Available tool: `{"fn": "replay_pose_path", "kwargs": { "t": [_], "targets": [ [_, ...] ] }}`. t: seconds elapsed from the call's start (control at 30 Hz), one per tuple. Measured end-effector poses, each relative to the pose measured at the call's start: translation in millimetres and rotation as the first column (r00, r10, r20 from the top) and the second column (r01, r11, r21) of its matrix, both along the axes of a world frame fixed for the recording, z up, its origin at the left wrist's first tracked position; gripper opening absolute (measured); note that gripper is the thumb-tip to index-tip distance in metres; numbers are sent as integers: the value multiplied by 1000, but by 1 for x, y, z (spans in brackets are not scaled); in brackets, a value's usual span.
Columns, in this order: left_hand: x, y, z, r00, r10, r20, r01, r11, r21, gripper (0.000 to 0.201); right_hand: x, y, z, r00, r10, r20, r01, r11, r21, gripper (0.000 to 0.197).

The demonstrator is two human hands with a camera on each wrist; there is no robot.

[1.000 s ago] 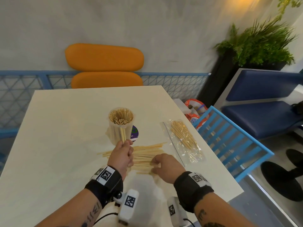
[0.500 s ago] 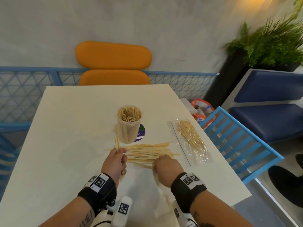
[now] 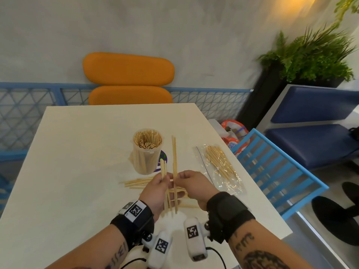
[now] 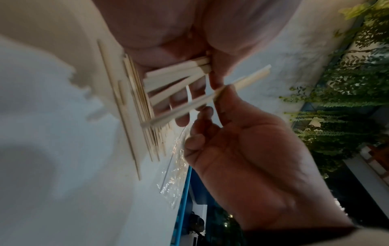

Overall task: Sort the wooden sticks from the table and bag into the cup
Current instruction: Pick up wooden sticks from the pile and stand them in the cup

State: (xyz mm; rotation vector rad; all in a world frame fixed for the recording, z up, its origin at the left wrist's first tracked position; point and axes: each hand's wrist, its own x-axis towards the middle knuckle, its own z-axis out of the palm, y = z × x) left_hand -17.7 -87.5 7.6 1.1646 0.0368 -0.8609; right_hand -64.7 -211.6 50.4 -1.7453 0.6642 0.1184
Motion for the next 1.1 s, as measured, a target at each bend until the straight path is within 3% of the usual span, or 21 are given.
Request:
{"fn": "replay_pose_path", "kwargs": {
  "t": [0.07,0.13,0.23,0.33,0.43,0.53,0.73,0.87,0.93,1.1],
  "targets": [
    [0,-6,0,1000,4,-14,-4,1000,-16,23,1,0,-6,998,-66,19,66,998,13,15],
    [2,-10,-5,1000,-11,12,10,999,38,24,1,-1,-14,998,-63,18,64,994,-90,24],
    [2,-12,-8,998,-36,47,32,995,94,24,1,-6,-19,999,26,-20,-29,976,-214,17],
    [1,-11,-10,995,-62,84,49,987,150,24,3,-11,-9,989,112,-100,-142,915,-378,23],
    [2,-10,-13,994,-72,77,59,985,164,22,12,-20,2,999,43,0,-38,884,-465,22],
    [0,-9,-14,992,-111,63,98,980,175,21,22,-22,12,985,-85,151,126,949,-288,44],
    [-4,-11,-7,932,-295,212,233,933,275,34,33,-16,19,976,-99,193,116,990,-81,23],
    [-3,-14,-1,940,-253,228,198,950,240,31,38,-16,16,971,-155,183,140,986,94,24],
    [-2,-16,4,958,-209,196,175,969,177,30,35,-12,13,978,-107,181,93,992,84,26],
    [0,-15,11,983,-159,90,151,984,92,27,28,-15,4,982,48,184,-28,993,-111,37]
  ]
}}
